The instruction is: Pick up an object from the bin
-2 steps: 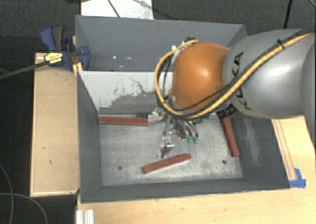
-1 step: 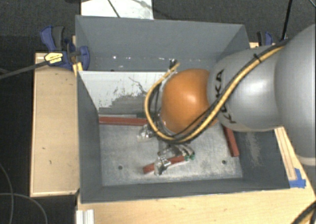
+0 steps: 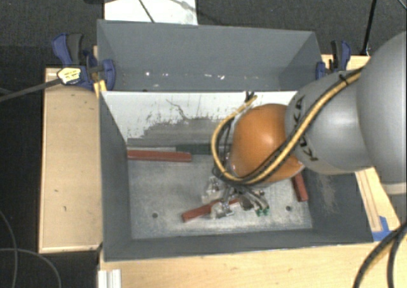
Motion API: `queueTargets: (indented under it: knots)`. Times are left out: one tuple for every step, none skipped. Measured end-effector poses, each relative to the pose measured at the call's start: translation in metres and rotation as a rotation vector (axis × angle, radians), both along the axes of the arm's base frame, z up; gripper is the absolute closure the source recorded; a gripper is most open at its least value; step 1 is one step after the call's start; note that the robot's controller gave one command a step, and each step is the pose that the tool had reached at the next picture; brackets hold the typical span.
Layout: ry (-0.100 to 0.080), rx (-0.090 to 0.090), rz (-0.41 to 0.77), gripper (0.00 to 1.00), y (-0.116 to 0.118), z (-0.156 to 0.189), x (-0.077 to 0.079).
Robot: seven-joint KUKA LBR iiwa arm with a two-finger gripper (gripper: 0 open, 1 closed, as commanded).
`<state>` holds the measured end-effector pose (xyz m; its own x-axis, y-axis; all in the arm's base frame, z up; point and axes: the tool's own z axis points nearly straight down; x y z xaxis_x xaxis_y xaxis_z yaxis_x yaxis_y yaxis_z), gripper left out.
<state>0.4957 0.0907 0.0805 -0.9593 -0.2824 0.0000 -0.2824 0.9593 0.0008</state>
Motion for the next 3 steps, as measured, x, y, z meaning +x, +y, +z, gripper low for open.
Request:
queueTargets:
  knots:
    - [0.000,0.000,-0.002,1.00,0.000,0.000,0.000]
    - [-0.002,0.000,0.027,1.00,-0.014,0.110,0.009]
    - [-0.002,0.000,0.025,1.00,-0.014,0.110,0.009]
